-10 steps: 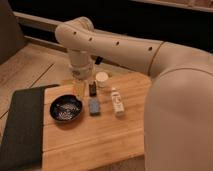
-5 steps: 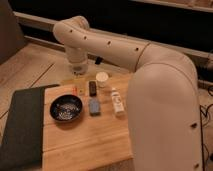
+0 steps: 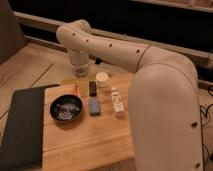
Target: Push the ceramic bowl across the table
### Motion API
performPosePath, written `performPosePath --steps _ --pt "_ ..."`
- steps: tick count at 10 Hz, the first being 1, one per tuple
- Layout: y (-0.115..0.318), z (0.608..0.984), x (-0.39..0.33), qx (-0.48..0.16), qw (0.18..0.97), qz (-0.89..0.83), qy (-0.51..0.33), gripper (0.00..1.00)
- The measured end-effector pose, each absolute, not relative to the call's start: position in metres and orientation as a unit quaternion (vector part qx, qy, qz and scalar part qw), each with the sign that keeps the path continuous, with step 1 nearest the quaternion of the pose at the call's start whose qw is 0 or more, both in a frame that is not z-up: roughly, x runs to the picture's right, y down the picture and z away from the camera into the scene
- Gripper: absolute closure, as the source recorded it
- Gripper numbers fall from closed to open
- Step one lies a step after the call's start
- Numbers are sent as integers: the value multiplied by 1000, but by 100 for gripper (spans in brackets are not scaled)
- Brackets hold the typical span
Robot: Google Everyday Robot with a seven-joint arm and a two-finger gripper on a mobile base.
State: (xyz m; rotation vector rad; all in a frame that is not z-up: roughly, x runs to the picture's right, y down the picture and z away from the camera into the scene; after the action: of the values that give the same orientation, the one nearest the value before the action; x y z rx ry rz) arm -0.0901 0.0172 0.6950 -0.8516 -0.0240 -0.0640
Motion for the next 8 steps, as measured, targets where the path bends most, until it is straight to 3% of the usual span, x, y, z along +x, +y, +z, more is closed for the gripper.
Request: performPosePath --steps 3,8 --pt "47 710 -73 -422 907 -3 -12 35" --pt "41 736 -69 -389 921 -22 -12 35"
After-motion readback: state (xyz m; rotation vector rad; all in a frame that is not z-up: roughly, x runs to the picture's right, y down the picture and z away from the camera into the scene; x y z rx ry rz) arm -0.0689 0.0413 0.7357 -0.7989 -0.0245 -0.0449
